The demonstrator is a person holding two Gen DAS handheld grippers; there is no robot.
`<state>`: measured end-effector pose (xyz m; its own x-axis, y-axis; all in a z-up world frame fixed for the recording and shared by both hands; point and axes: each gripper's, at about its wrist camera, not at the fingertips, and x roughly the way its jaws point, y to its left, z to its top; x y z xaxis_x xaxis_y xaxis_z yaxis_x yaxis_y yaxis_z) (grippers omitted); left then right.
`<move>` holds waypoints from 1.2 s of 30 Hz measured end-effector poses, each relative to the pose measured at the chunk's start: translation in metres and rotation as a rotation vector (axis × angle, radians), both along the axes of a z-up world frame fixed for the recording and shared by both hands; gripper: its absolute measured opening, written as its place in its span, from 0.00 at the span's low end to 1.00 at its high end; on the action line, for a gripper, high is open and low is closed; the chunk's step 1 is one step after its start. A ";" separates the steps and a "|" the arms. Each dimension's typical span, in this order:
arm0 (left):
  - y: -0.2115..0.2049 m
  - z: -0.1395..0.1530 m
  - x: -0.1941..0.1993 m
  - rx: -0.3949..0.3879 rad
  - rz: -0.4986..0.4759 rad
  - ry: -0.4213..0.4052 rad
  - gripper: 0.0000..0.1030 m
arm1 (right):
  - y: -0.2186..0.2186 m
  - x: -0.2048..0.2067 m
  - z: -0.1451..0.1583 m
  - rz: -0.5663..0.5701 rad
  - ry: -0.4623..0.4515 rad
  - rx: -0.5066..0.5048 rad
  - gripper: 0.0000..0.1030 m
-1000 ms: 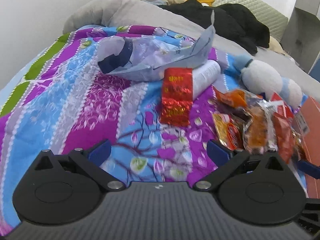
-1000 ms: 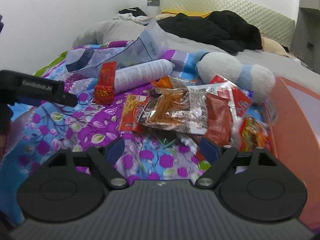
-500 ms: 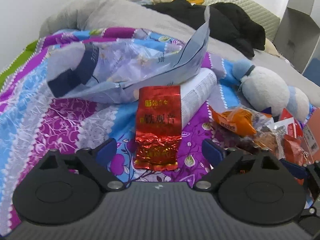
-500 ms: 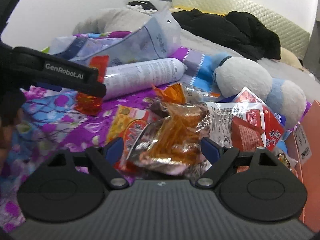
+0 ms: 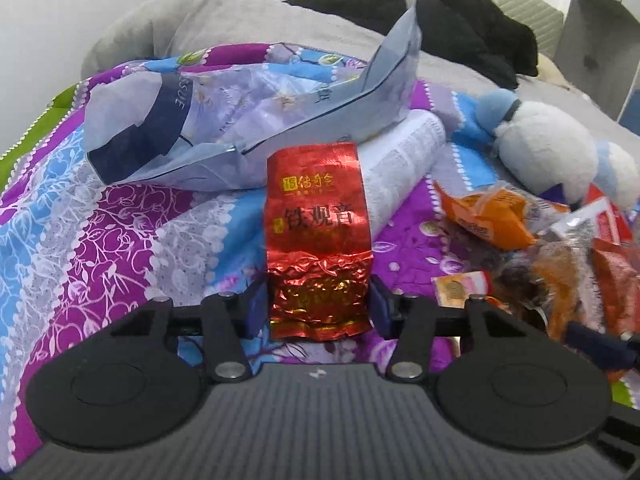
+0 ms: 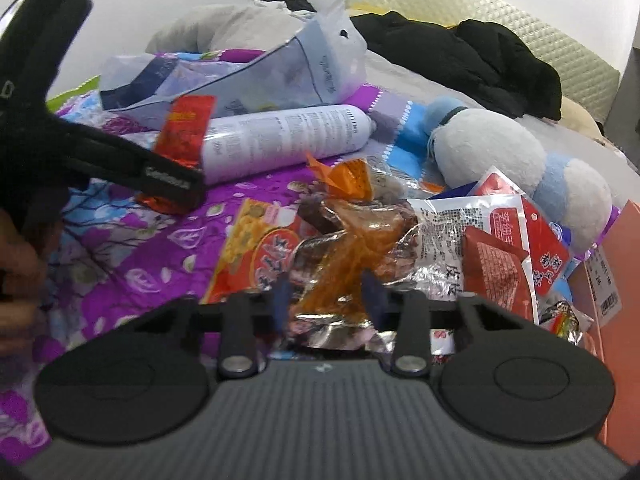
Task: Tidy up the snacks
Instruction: 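Close the left tool on the red tea bag while the right tool grasps the shrimp bag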
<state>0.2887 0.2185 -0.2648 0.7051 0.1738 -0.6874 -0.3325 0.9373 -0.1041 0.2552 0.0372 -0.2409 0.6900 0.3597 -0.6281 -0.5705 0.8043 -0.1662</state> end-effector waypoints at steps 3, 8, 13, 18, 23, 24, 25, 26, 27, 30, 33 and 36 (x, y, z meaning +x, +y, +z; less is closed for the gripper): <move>-0.007 0.008 -0.013 -0.005 -0.010 -0.008 0.55 | -0.006 -0.009 0.005 -0.003 0.026 0.023 0.19; -0.017 0.018 -0.041 -0.029 0.000 0.007 0.55 | -0.020 -0.027 0.008 -0.027 0.064 0.028 0.15; -0.034 0.025 -0.072 -0.054 -0.007 0.025 0.55 | -0.037 -0.048 0.015 -0.010 0.101 0.052 0.08; -0.053 0.034 -0.100 -0.081 -0.036 0.059 0.55 | -0.054 -0.073 0.020 0.016 0.127 0.062 0.07; -0.070 0.047 -0.126 -0.093 -0.052 0.108 0.55 | -0.085 -0.094 0.015 0.022 0.204 0.100 0.06; -0.074 0.049 -0.131 -0.092 -0.057 0.112 0.55 | -0.092 -0.097 0.014 0.023 0.214 0.104 0.06; -0.079 0.052 -0.135 -0.086 -0.060 0.119 0.55 | -0.097 -0.102 0.014 0.024 0.210 0.103 0.06; -0.083 0.053 -0.139 -0.084 -0.063 0.123 0.55 | -0.103 -0.106 0.015 0.024 0.204 0.104 0.06; -0.087 0.055 -0.142 -0.089 -0.066 0.129 0.55 | -0.109 -0.109 0.017 0.021 0.204 0.107 0.06; -0.102 0.057 -0.152 -0.101 -0.089 0.141 0.55 | -0.122 -0.119 0.022 0.021 0.199 0.092 0.06; -0.114 0.057 -0.157 -0.109 -0.109 0.154 0.55 | -0.132 -0.130 0.025 0.009 0.197 0.089 0.06; -0.125 0.057 -0.160 -0.122 -0.134 0.166 0.55 | -0.139 -0.142 0.027 0.004 0.191 0.074 0.07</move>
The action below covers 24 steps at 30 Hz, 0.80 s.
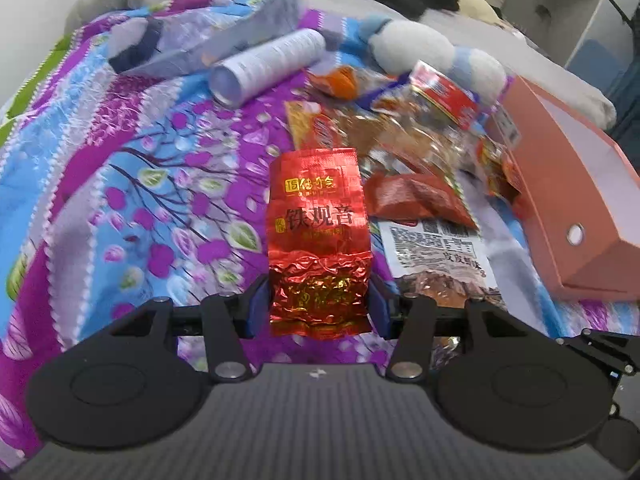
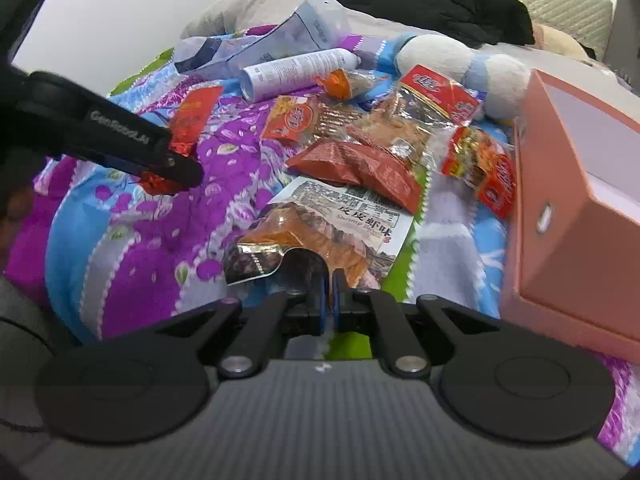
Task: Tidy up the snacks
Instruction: 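Close the left tool on the red tea bag while the right tool grasps the shrimp bag, then lift both held packets and carry them over the pink box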
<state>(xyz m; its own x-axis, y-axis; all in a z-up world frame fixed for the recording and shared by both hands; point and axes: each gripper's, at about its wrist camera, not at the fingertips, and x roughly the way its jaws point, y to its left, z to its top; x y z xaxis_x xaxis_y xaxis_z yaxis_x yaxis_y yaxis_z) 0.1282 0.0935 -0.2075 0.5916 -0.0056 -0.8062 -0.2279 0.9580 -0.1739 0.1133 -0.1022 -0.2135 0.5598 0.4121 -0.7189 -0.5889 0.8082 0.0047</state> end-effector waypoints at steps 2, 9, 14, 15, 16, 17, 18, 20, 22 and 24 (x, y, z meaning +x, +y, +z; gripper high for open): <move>-0.007 0.001 -0.002 0.002 -0.011 0.001 0.55 | -0.004 -0.008 0.000 0.003 0.000 -0.011 0.07; -0.026 -0.003 -0.002 -0.039 -0.069 0.033 0.55 | -0.021 -0.023 -0.003 -0.024 0.007 -0.057 0.07; -0.035 -0.011 -0.001 -0.056 -0.103 0.048 0.55 | -0.037 -0.021 -0.005 -0.097 0.033 -0.033 0.16; -0.036 -0.012 -0.001 -0.054 -0.108 0.051 0.55 | -0.040 -0.020 -0.006 -0.119 0.055 -0.013 0.22; -0.035 -0.013 -0.002 -0.054 -0.111 0.054 0.55 | -0.042 -0.018 -0.008 -0.134 0.077 0.004 0.28; -0.034 -0.013 -0.003 -0.057 -0.112 0.056 0.55 | -0.043 -0.017 -0.009 -0.142 0.091 0.016 0.46; -0.033 -0.013 -0.004 -0.058 -0.110 0.058 0.55 | -0.043 -0.017 -0.009 -0.155 0.092 0.025 0.68; -0.028 -0.014 -0.006 -0.060 -0.099 0.062 0.55 | -0.046 -0.018 -0.007 -0.190 0.086 0.060 0.84; -0.023 -0.014 -0.008 -0.064 -0.084 0.066 0.55 | -0.047 -0.018 -0.003 -0.183 0.091 0.116 0.82; -0.020 -0.014 -0.011 -0.067 -0.071 0.068 0.55 | -0.047 -0.016 0.001 -0.208 0.076 0.148 0.83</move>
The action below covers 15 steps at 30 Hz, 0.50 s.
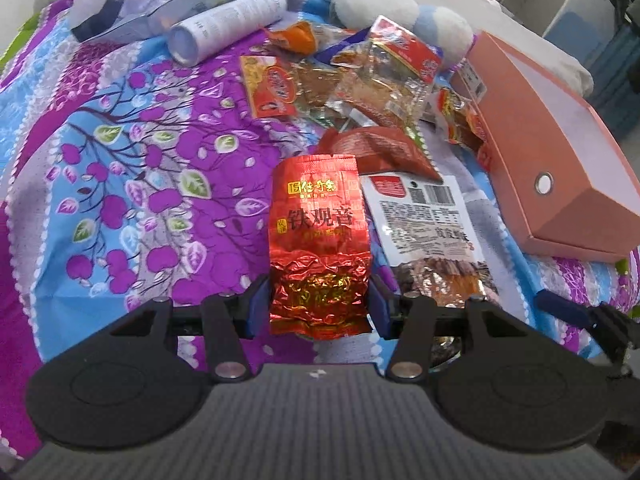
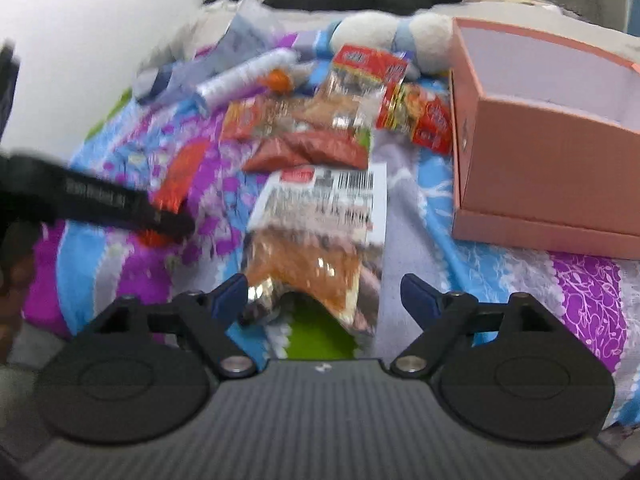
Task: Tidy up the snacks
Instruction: 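Lift both held packets and carry them over the pink box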
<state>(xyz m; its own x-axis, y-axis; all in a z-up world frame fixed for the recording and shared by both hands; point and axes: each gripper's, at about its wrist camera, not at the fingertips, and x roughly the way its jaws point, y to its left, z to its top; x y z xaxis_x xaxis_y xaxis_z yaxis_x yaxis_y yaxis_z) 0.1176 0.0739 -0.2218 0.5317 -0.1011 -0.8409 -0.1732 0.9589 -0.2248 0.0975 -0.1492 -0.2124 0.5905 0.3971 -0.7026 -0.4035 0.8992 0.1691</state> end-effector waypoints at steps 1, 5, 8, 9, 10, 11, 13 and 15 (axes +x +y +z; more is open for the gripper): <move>0.002 0.000 0.000 -0.002 0.005 0.001 0.55 | 0.001 0.001 0.001 -0.025 -0.010 0.007 0.83; 0.004 -0.003 -0.002 -0.012 0.018 0.003 0.55 | 0.004 0.012 -0.001 -0.095 -0.004 0.055 0.83; 0.002 -0.004 -0.003 -0.015 0.012 0.001 0.55 | 0.014 0.021 -0.012 -0.106 0.004 0.011 0.83; 0.001 -0.004 -0.003 -0.014 0.010 0.000 0.55 | 0.018 0.022 -0.016 -0.101 -0.010 -0.025 0.83; 0.001 -0.005 -0.002 -0.013 0.010 0.000 0.55 | 0.024 0.023 -0.021 -0.085 -0.025 -0.073 0.83; 0.000 -0.005 -0.002 -0.014 0.009 -0.001 0.55 | 0.028 0.024 -0.025 -0.059 -0.027 -0.100 0.83; -0.001 -0.006 -0.001 -0.016 0.006 -0.002 0.55 | 0.031 0.024 -0.030 -0.031 -0.023 -0.103 0.85; -0.001 -0.006 -0.001 -0.016 0.004 -0.002 0.55 | 0.032 0.026 -0.033 -0.047 -0.030 -0.115 1.00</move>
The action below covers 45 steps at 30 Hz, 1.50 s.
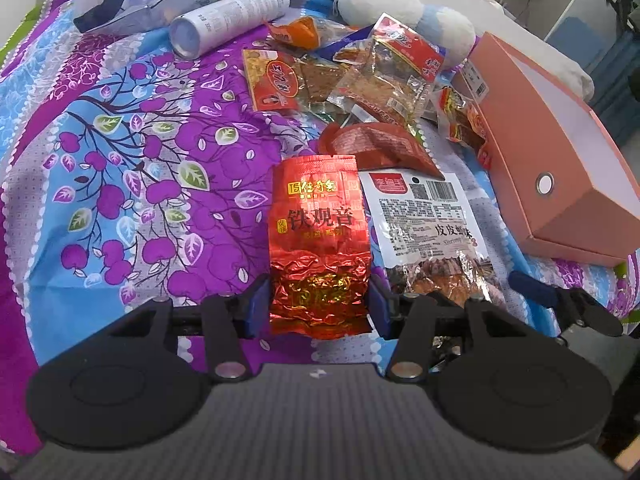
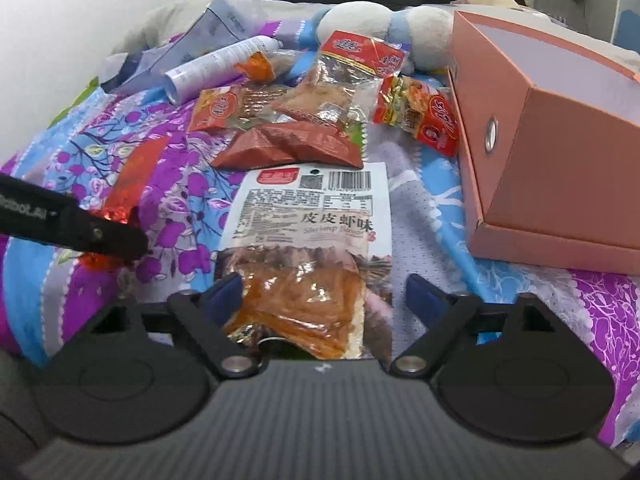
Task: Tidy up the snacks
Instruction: 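Lift both held packets and carry them over the pink box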
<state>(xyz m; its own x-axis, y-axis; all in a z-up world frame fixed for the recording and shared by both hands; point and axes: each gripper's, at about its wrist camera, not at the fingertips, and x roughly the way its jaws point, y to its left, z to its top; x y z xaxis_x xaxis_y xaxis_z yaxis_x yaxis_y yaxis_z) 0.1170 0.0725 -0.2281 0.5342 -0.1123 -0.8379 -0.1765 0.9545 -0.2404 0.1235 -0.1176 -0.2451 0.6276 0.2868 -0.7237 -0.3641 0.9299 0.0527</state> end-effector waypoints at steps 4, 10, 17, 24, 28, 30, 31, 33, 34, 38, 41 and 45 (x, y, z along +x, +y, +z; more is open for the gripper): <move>-0.001 0.000 0.001 -0.002 -0.001 -0.003 0.55 | -0.011 0.009 -0.010 -0.025 0.050 0.062 1.00; 0.002 0.008 0.000 -0.094 0.027 -0.008 0.55 | -0.010 0.008 -0.006 0.038 0.077 0.092 0.75; -0.004 0.021 -0.003 -0.050 0.029 -0.022 0.55 | 0.002 0.006 0.006 0.077 0.075 0.059 0.41; -0.002 0.035 -0.014 -0.052 0.063 -0.043 0.55 | 0.002 0.007 0.025 0.072 0.076 0.027 0.33; -0.003 0.045 -0.022 -0.052 0.080 -0.054 0.55 | -0.002 0.001 0.038 0.070 0.068 0.020 0.32; -0.004 0.049 -0.025 -0.054 0.083 -0.059 0.55 | -0.005 -0.002 0.044 0.065 0.071 0.022 0.32; -0.004 0.051 -0.027 -0.055 0.086 -0.062 0.55 | -0.006 -0.004 0.047 0.064 0.074 0.028 0.32; -0.005 0.055 -0.030 -0.059 0.091 -0.069 0.55 | -0.009 -0.010 0.052 0.057 0.072 0.034 0.32; -0.005 0.057 -0.032 -0.061 0.093 -0.073 0.55 | -0.010 -0.013 0.055 0.051 0.071 0.035 0.32; -0.010 0.066 -0.038 -0.060 0.085 -0.091 0.55 | -0.019 -0.025 0.066 0.022 0.063 0.058 0.32; -0.015 0.074 -0.040 -0.060 0.074 -0.105 0.55 | -0.027 -0.031 0.079 0.004 0.040 0.074 0.32; -0.024 0.088 -0.038 -0.062 0.052 -0.135 0.55 | -0.038 -0.036 0.099 -0.019 -0.003 0.100 0.32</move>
